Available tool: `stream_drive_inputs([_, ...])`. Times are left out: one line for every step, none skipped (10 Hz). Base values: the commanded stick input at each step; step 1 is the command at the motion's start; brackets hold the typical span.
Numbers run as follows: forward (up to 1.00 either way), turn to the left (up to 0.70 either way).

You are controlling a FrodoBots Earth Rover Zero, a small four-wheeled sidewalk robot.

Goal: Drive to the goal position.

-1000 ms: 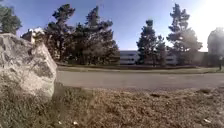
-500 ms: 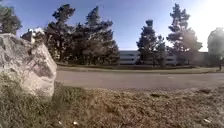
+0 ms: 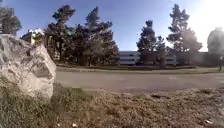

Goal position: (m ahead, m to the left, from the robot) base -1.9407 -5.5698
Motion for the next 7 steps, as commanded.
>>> stream_drive_inputs([0.45,-0.27])
stream_drive_inputs([0.45,-0.27])
stream_drive_inputs([0.45,-0.27])
stream_drive_inputs([0.45,-0.27])
stream_drive_inputs([0.45,-0.27])
stream_drive_inputs([0.45,-0.27])
stream_drive_inputs([0.45,-0.27])
